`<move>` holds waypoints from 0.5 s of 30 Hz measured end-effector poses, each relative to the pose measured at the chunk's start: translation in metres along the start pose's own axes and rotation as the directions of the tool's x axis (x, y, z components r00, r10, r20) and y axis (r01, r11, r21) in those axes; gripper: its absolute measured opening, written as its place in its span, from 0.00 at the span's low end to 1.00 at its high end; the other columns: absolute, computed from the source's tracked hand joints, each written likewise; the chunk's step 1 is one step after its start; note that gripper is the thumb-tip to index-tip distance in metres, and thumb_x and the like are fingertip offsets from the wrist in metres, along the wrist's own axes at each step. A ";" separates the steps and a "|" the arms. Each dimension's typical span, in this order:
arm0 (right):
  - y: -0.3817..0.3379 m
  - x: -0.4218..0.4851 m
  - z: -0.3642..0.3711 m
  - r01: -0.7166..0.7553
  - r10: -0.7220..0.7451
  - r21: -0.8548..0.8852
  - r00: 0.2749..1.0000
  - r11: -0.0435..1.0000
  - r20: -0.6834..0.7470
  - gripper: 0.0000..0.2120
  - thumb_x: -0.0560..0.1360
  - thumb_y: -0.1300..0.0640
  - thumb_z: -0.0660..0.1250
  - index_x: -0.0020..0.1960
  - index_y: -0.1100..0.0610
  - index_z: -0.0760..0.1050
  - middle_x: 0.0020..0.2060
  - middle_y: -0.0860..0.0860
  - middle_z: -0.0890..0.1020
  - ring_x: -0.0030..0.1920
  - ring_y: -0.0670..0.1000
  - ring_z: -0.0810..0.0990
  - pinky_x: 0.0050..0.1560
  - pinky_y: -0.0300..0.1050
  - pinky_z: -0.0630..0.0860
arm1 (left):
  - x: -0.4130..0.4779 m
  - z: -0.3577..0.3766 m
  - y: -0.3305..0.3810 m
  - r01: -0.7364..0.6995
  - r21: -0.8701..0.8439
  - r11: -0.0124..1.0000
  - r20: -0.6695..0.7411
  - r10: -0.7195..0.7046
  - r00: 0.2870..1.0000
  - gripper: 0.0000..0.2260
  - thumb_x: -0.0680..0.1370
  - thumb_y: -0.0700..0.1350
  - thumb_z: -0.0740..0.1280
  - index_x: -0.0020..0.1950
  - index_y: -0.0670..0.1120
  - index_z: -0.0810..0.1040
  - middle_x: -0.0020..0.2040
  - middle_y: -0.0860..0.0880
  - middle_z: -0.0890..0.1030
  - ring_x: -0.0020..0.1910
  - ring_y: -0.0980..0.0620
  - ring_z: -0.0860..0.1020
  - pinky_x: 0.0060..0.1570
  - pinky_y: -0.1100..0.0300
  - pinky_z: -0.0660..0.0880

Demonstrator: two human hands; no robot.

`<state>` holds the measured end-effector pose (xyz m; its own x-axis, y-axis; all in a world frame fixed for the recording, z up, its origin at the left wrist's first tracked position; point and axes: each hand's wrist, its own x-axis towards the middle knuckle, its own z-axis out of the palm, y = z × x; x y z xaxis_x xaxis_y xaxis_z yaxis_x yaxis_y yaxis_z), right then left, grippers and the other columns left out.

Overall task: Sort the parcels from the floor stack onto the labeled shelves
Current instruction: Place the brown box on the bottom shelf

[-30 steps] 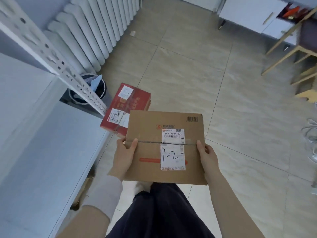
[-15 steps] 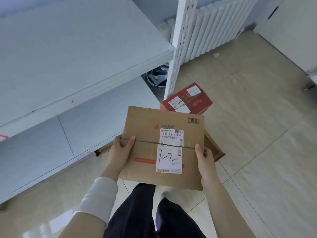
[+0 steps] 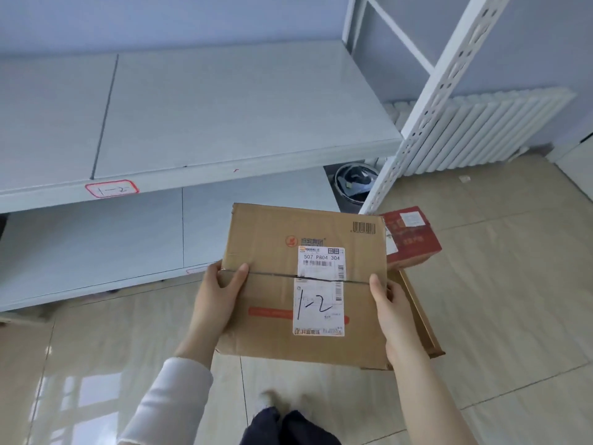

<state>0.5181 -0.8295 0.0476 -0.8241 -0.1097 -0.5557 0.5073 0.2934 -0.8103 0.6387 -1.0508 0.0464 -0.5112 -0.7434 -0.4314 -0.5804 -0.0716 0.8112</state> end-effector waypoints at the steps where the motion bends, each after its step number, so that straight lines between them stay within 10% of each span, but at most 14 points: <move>1: -0.010 -0.002 0.004 0.025 -0.025 -0.003 1.000 1.000 0.007 0.17 0.75 0.40 0.61 0.58 0.50 0.69 0.51 0.49 0.79 0.51 0.51 0.79 0.56 0.57 0.77 | 0.000 -0.007 0.007 -0.018 -0.018 1.000 -0.016 0.018 1.000 0.21 0.76 0.56 0.65 0.65 0.48 0.69 0.52 0.52 0.77 0.51 0.49 0.76 0.47 0.57 0.69; 15: -0.166 0.038 0.029 0.383 -0.388 0.083 0.920 0.920 0.061 0.08 0.76 0.43 0.62 0.50 0.46 0.72 0.50 0.49 0.80 0.52 0.52 0.80 0.55 0.56 0.77 | 0.041 -0.038 0.145 -0.355 -0.155 0.922 -0.214 0.319 0.923 0.21 0.77 0.53 0.64 0.67 0.47 0.67 0.54 0.53 0.75 0.52 0.53 0.74 0.41 0.67 0.66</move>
<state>0.4097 -0.9101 0.1560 -0.9394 -0.2726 -0.2078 0.1721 0.1491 -0.9737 0.5572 -1.1169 0.1610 -0.5212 -0.8517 -0.0545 -0.2550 0.0945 0.9623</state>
